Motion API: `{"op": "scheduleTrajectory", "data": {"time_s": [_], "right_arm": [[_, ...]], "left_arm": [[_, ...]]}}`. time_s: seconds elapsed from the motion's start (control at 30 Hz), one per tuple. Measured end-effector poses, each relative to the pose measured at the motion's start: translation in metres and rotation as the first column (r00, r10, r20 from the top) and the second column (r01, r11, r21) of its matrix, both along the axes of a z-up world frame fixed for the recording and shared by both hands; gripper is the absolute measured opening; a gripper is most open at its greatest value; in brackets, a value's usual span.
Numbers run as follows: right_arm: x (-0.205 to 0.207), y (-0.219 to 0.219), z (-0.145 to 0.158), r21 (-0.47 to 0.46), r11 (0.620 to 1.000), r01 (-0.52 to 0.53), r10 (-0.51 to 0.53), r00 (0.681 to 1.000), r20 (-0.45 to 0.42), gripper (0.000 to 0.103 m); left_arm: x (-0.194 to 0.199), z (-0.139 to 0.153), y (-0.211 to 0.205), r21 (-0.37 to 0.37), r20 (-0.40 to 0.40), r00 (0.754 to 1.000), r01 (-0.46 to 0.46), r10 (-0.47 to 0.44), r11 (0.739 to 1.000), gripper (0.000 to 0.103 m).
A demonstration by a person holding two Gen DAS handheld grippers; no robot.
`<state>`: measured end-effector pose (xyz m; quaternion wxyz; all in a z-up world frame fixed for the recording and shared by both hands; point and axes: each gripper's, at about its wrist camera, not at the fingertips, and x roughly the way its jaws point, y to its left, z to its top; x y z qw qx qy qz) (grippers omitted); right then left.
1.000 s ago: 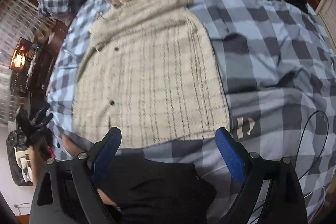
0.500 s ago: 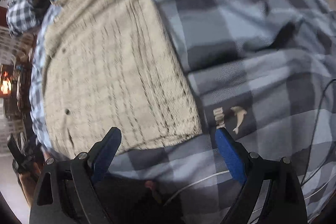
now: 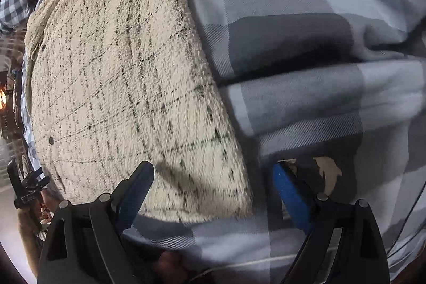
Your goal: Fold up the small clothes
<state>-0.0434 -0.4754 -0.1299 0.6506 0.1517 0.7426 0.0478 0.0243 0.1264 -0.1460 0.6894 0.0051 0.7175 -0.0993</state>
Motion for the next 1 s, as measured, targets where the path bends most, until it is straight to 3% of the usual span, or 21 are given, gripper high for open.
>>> {"op": "scheduleTrajectory", "data": {"time_s": [0.03, 0.07, 0.1, 0.13, 0.17, 0.27, 0.3, 0.37, 0.47, 0.53, 0.6, 0.7, 0.8, 0.87, 0.93, 1.0], "right_arm": [[0.001, 0.002, 0.0, -0.009, 1.0, -0.006, 0.006, 1.0, 0.011, 0.065], [0.001, 0.005, 0.0, -0.01, 1.0, -0.02, 0.02, 1.0, 0.021, 0.05], [-0.001, 0.007, 0.0, 0.013, 0.999, -0.03, 0.03, 0.999, 0.025, 0.016], [-0.003, 0.01, 0.004, 0.029, 0.999, -0.033, 0.032, 0.999, 0.024, 0.004], [-0.003, 0.013, 0.008, 0.033, 0.999, -0.032, 0.03, 0.999, 0.034, 0.004], [-0.007, 0.015, 0.026, 0.113, 0.993, -0.015, 0.005, 0.996, 0.093, 0.002], [-0.009, 0.012, 0.034, 0.177, 0.984, 0.019, -0.04, 0.992, 0.118, 0.002], [-0.013, 0.004, 0.06, 0.362, 0.927, 0.095, -0.177, 0.963, 0.201, 0.002], [-0.016, 0.002, 0.098, 0.561, 0.82, 0.111, -0.324, 0.898, 0.297, 0.001], [-0.019, 0.008, 0.122, 0.623, 0.775, 0.111, -0.374, 0.874, 0.309, 0.001], [-0.029, 0.016, 0.149, 0.66, 0.747, 0.084, -0.405, 0.844, 0.352, 0.001], [-0.043, 0.02, 0.182, 0.733, 0.68, 0.029, -0.46, 0.795, 0.395, 0.001], [-0.059, 0.016, 0.205, 0.825, 0.564, -0.019, -0.529, 0.76, 0.378, 0.001], [-0.069, 0.016, 0.22, 0.861, 0.503, -0.07, -0.551, 0.742, 0.382, 0.001], [-0.075, 0.02, 0.237, 0.864, 0.488, -0.122, -0.541, 0.735, 0.409, 0.001], [-0.083, 0.026, 0.249, 0.865, 0.482, -0.139, -0.532, 0.738, 0.415, 0.001]], "left_arm": [[0.0, -0.002, 0.001, -0.005, 0.004, 1.0, -0.003, 0.003, 1.0, 0.091], [0.0, -0.001, 0.003, -0.018, 0.009, 1.0, -0.003, 0.003, 1.0, 0.077], [0.0, 0.001, 0.004, -0.04, 0.017, 1.0, -0.001, 0.001, 0.999, 0.068], [0.0, 0.006, 0.005, -0.063, 0.026, 1.0, -0.003, 0.004, 0.998, 0.047], [0.002, 0.01, 0.005, -0.082, 0.033, 0.999, -0.013, 0.015, 0.997, 0.032], [0.005, 0.021, 0.022, -0.131, 0.053, 0.994, -0.09, 0.098, 0.987, 0.006], [0.007, 0.026, 0.029, -0.149, 0.062, 0.989, -0.122, 0.132, 0.981, 0.005], [0.008, 0.045, 0.039, -0.228, 0.102, 0.978, -0.155, 0.182, 0.961, 0.003], [0.005, 0.079, 0.054, -0.408, 0.137, 0.951, -0.202, 0.278, 0.89, 0.003], [-0.003, 0.109, 0.058, -0.509, 0.152, 0.935, -0.204, 0.32, 0.836, 0.003], [-0.011, 0.136, 0.062, -0.558, 0.183, 0.916, -0.203, 0.358, 0.805, 0.003], [-0.027, 0.179, 0.078, -0.667, 0.205, 0.879, -0.196, 0.43, 0.719, 0.003], [-0.041, 0.212, 0.079, -0.739, 0.225, 0.854, -0.164, 0.469, 0.653, 0.003], [-0.045, 0.229, 0.076, -0.774, 0.244, 0.843, -0.128, 0.479, 0.62, 0.003], [-0.051, 0.241, 0.073, -0.791, 0.25, 0.84, -0.109, 0.481, 0.602, 0.003], [-0.063, 0.246, 0.068, -0.789, 0.256, 0.843, -0.101, 0.473, 0.607, 0.003]]}}
